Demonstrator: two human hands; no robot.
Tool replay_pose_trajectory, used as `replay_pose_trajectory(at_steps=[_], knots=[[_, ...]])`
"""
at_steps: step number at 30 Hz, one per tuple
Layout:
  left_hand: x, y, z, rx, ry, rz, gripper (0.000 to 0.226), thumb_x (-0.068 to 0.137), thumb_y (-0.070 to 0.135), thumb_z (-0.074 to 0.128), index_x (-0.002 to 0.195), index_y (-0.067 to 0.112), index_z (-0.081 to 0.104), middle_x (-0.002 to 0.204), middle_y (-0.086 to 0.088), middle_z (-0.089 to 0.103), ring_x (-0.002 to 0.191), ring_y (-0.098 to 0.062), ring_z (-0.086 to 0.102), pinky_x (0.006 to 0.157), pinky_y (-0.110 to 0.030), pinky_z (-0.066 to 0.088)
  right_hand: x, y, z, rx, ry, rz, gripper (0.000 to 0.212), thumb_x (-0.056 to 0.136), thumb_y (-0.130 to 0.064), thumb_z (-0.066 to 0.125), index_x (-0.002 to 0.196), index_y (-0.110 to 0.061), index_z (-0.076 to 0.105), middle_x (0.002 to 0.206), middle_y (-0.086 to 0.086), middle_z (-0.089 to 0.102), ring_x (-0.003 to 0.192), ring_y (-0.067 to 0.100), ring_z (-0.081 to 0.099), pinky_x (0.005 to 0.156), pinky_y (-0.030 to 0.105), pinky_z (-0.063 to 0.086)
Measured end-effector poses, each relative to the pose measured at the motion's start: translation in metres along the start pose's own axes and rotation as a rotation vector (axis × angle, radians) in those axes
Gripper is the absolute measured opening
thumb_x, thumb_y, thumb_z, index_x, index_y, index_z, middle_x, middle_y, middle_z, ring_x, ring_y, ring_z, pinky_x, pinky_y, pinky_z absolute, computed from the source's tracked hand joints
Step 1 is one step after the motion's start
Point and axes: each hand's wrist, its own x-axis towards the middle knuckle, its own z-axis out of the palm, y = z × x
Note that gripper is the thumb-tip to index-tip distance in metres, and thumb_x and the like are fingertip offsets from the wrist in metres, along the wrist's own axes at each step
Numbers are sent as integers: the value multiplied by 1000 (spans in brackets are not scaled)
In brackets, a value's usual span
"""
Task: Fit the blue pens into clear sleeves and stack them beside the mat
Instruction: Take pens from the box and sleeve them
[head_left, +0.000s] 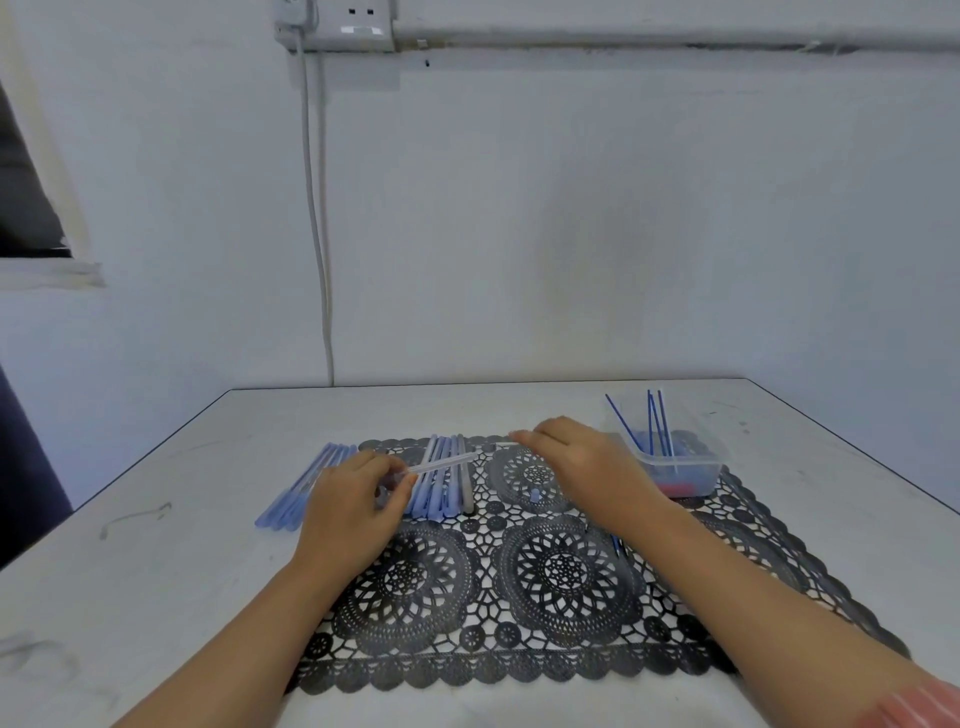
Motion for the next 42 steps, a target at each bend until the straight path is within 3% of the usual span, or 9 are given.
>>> replay_pose_trajectory(at_steps=[6,10,17,23,27,37,42], knots=[[-1,0,1,-9,-7,26,10,86,28,64,87,19,68,74,16,55,68,-1,54,62,-23,45,1,-7,-1,-8,-126,-30,86,47,20,69,124,-18,60,88,2,69,66,18,62,48,24,44],[-1,3,0,-14,-14,34,3,84,22,67,86,20,68,73,18,53,67,0,53,62,-16,38,-1,-7,1,-40,-153,-21,85,49,16,71,124,-22,60,86,0,68,63,16,60,46,24,40],[-1,3,1,-6,-23,50,4,84,23,68,87,20,68,72,16,54,66,-1,53,62,-20,41,-1,-6,6,-51,-142,-16,81,49,13,75,120,-25,63,80,-1,67,60,14,59,46,21,36],[-1,3,1,-17,-18,65,15,87,33,61,88,20,68,74,16,54,68,2,52,64,-16,38,-2,-7,13,-51,-154,-24,80,53,11,78,121,-28,61,80,-3,67,60,11,58,47,21,40],[-1,2,1,-37,-17,62,25,84,40,54,89,20,67,75,14,55,71,1,53,66,-22,44,-3,-4,12,-54,-113,-13,77,52,12,73,119,-25,64,80,1,67,61,17,60,47,25,44],[-1,3,1,-78,7,83,21,85,35,56,90,19,68,76,12,58,73,0,54,66,-25,48,-4,-4,17,-63,-116,2,83,48,13,77,120,-25,62,82,0,67,62,15,60,45,28,48],[-1,3,0,-80,4,93,35,84,48,47,91,20,68,76,12,58,73,-2,54,66,-26,48,-5,-4,19,-64,-132,9,84,48,11,79,121,-26,61,82,-2,67,63,14,60,46,28,49]])
